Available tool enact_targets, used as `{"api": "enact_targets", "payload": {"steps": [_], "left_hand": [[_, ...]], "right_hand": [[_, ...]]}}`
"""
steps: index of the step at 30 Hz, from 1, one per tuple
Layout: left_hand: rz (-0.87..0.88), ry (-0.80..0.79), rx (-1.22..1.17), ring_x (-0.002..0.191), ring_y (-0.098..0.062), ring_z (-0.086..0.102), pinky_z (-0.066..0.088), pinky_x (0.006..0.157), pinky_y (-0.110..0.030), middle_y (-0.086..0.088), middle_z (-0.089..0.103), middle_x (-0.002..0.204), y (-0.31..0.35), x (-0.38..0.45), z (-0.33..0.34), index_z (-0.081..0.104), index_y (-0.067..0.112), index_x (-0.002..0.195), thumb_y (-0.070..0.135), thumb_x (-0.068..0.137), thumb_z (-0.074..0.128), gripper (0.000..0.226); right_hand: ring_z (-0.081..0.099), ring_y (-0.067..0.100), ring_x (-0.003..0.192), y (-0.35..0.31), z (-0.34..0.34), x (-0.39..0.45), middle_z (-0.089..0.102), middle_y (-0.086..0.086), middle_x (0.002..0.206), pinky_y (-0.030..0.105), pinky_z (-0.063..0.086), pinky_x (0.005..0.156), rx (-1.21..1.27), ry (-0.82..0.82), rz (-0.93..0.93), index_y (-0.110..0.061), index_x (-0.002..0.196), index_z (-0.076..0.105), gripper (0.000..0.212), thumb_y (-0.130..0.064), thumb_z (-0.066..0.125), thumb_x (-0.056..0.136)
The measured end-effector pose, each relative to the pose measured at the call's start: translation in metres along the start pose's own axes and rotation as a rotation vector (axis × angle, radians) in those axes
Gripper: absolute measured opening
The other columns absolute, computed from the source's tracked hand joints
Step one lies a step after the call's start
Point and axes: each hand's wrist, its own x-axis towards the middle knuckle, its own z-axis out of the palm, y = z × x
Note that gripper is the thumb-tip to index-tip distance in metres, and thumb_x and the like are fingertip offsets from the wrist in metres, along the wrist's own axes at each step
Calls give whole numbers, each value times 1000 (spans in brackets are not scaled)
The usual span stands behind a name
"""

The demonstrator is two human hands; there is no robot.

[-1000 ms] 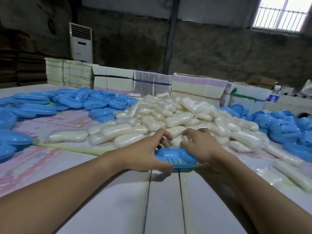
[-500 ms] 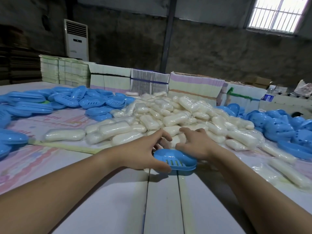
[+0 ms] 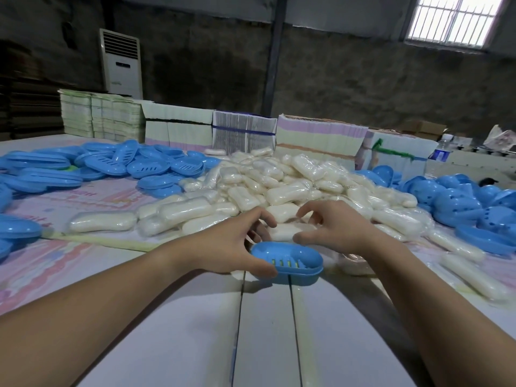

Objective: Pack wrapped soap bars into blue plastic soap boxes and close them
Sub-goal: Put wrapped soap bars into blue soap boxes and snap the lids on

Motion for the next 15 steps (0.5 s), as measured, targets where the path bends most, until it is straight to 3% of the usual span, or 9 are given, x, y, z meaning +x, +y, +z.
{"api": "enact_targets", "payload": {"steps": [3,5,7,9,13,15], "left_hand": [[-25,36,24,94,-2,63,55,80,-22,16,64,109,-2,1,-2,45,48,111,45,61,87,66],[-39,72,35,95,-6,65,57,84,-29,15,64,108,-4,2,-3,43,47,110,40,64,91,67],[-57,101,27,95,-8,65,58,84,-33,14,64,107,-5,2,-3,41,48,109,40,63,92,70],[-69,115,6,94,-10,66,59,82,-35,14,64,106,-4,2,-2,41,49,110,44,56,91,73],[-80,106,14,98,-12,65,59,87,-36,15,63,110,-4,2,-3,42,50,110,56,44,84,79],[-83,98,30,100,-11,64,59,86,-37,16,63,113,-4,1,-4,42,52,109,59,43,83,78]], "right_hand": [[54,3,61,7,-14,-5,58,-11,65,22,44,62,126,117,10,-37,91,68,31,-41,81,63],[50,6,58,12,-23,-10,57,-8,60,22,42,61,248,172,-2,-35,84,71,23,-36,83,63],[56,18,68,13,-31,-15,67,4,74,32,48,71,356,171,-23,-32,82,75,21,-32,85,63],[62,19,77,10,-32,-18,71,3,86,36,51,79,380,112,-65,-33,81,76,24,-35,85,59],[61,-2,87,-10,-7,-17,70,-18,88,13,47,75,248,-50,-130,-38,86,74,32,-46,82,56],[58,-6,93,-15,3,-16,68,-21,93,12,44,77,216,-62,-127,-38,95,73,42,-54,77,56]]}}
